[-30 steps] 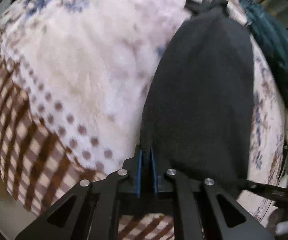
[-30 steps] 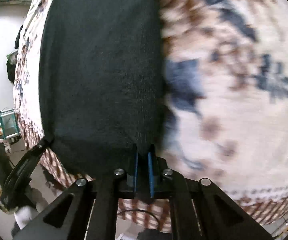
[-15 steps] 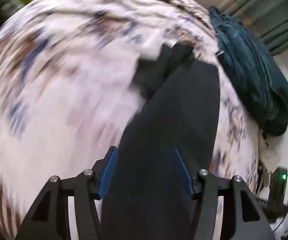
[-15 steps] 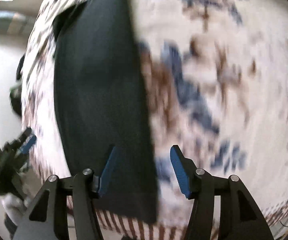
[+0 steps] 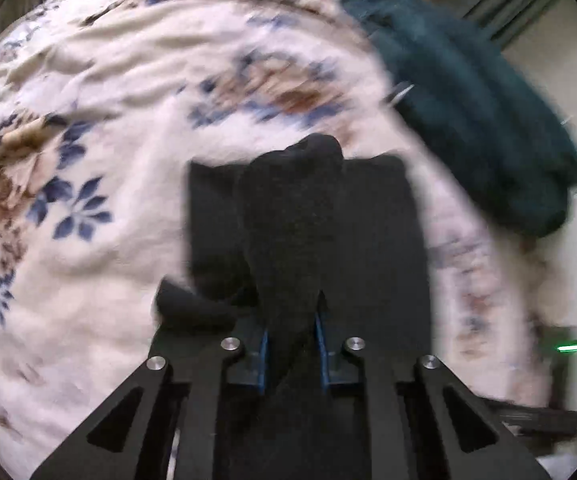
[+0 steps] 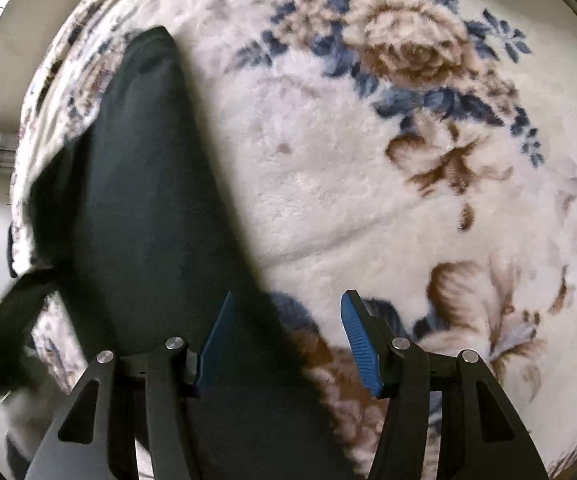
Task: Fold small clothes
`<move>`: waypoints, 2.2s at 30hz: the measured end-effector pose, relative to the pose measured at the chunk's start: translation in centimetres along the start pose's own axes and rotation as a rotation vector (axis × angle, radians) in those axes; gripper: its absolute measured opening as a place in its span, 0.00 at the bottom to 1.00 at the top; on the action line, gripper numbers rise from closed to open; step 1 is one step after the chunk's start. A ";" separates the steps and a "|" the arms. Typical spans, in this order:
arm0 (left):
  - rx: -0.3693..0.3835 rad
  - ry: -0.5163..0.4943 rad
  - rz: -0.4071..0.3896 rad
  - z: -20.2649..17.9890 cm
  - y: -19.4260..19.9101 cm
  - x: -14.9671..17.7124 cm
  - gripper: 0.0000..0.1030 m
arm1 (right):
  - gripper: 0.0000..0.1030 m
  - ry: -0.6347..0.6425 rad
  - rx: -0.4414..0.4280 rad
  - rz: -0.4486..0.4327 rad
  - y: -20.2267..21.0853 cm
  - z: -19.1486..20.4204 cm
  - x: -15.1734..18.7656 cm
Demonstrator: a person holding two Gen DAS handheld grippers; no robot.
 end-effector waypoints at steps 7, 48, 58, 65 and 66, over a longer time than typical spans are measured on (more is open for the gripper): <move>0.388 0.339 0.121 4.2 -1.6 -1.7 0.16 | 0.57 -0.011 -0.014 0.030 -0.7 -0.9 -0.3; 0.109 0.276 0.239 7.8 -0.4 3.7 0.40 | 0.44 0.153 -0.163 0.008 -1.5 5.2 -11.3; 0.114 0.250 0.167 5.5 -3.1 2.5 0.55 | 0.44 0.070 -0.171 0.035 -3.8 3.8 -7.5; 0.141 0.285 0.067 5.9 1.0 1.2 0.56 | 0.44 0.098 -0.157 0.024 -2.5 4.6 -7.1; 0.149 0.288 0.039 5.9 1.7 0.8 0.56 | 0.44 0.104 -0.153 0.022 -2.2 4.6 -7.1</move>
Point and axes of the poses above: each gripper's, at about its wrist camera, not at the fingertips, and y roughly against the way its jaws point, z to its left, x to its underside, the point moved 3 cm from there along -y, roughly the way its jaws point, and after that the axes turned 14 degrees about y, right-handed, at the moved point
